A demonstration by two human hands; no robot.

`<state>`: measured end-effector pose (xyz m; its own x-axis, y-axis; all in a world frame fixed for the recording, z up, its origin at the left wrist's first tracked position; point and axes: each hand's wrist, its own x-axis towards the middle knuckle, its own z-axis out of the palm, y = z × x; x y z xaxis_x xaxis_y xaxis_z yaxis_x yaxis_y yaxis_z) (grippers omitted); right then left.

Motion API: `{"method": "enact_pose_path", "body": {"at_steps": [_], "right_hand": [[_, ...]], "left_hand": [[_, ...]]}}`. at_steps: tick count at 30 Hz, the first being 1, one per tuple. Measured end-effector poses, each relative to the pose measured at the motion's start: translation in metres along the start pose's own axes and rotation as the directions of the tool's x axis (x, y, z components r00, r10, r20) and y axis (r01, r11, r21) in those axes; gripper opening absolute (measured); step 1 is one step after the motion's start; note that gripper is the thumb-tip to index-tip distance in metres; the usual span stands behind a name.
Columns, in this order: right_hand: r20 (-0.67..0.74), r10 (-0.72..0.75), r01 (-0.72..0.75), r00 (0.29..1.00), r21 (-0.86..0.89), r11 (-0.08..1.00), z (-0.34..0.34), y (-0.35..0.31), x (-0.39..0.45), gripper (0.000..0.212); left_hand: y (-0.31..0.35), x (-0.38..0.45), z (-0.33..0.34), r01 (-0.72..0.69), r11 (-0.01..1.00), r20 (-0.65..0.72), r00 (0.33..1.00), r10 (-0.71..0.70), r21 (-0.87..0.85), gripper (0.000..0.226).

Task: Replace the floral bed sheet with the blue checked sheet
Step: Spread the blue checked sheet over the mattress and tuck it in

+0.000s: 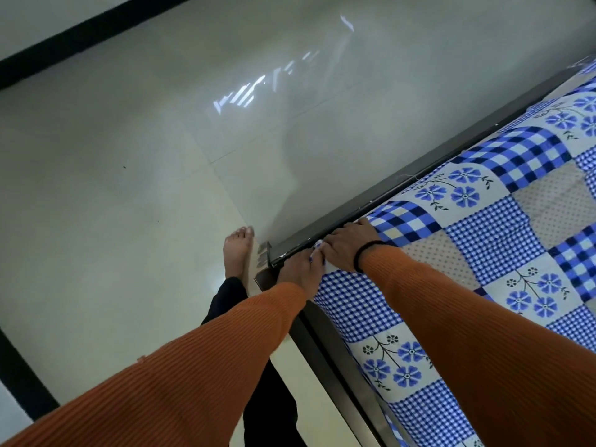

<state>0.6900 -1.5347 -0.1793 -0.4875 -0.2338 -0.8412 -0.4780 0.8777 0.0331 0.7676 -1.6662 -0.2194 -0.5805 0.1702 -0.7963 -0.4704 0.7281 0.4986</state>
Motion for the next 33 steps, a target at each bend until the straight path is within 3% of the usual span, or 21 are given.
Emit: {"method": "enact_pose_path", "body": {"at_steps": [3,6,9,11,14,15,17,20,23,26,30,31,33], "right_hand": [[0.02,0.013,-0.012,1.0,-0.01,1.0,0.011,-0.01,-0.004,0.059],[0.035,0.017,-0.017,0.999,-0.007,1.0,0.013,-0.013,-0.004,0.058],[0.036,-0.002,-0.002,0.999,0.097,0.995,0.008,-0.01,0.004,0.054],[-0.052,-0.02,0.033,0.998,0.271,0.962,0.004,-0.001,0.007,0.049],[-0.368,0.12,0.055,0.922,0.431,0.901,0.002,0.029,0.0,0.052],[-0.445,0.199,0.027,0.873,0.451,0.892,0.005,0.044,-0.004,0.056],[-0.525,0.283,-0.022,0.803,0.447,0.894,0.018,0.079,-0.017,0.066],[-0.494,0.232,-0.065,0.838,0.332,0.941,0.043,0.114,-0.044,0.087],[-0.437,0.289,-0.155,0.852,0.317,0.936,0.051,0.108,-0.058,0.089],[-0.388,0.478,-0.292,0.788,0.447,0.845,0.046,0.079,-0.06,0.075],[-0.241,0.602,-0.335,0.761,0.649,0.683,0.038,0.045,-0.059,0.068],[-0.249,0.639,-0.311,0.728,0.71,0.631,0.035,0.04,-0.061,0.065],[-0.229,0.822,-0.289,0.522,0.859,0.423,0.025,0.044,-0.063,0.046]], "left_hand": [[-0.001,-0.006,0.003,0.002,0.99,0.032,0.999,-0.007,0.138,0.048],[-0.001,-0.002,0.001,0.02,0.988,0.017,1.0,-0.022,0.151,0.051],[0.007,0.004,-0.006,0.026,0.97,0.005,1.0,-0.028,0.241,0.043],[0.006,0.004,-0.012,0.022,0.962,-0.029,0.999,-0.014,0.272,0.047],[0.01,-0.001,-0.02,-0.117,0.978,-0.179,0.973,0.147,0.171,0.059],[0.013,-0.001,-0.023,-0.185,0.975,-0.152,0.967,0.203,0.126,0.064],[0.027,-0.001,-0.034,-0.244,0.969,0.035,0.969,0.245,-0.032,0.083],[0.055,0.01,-0.041,-0.153,0.988,0.318,0.936,0.152,-0.021,0.108],[0.069,0.022,-0.037,-0.064,0.994,0.394,0.919,0.023,0.089,0.1],[0.069,0.023,-0.043,0.007,0.992,0.376,0.925,-0.055,0.129,0.09],[0.083,0.021,-0.074,-0.136,0.943,0.208,0.975,0.074,0.304,0.055],[0.089,0.024,-0.085,-0.15,0.938,0.204,0.975,0.089,0.312,0.055],[0.11,0.033,-0.111,-0.15,0.948,0.221,0.971,0.088,0.28,0.059]]}}
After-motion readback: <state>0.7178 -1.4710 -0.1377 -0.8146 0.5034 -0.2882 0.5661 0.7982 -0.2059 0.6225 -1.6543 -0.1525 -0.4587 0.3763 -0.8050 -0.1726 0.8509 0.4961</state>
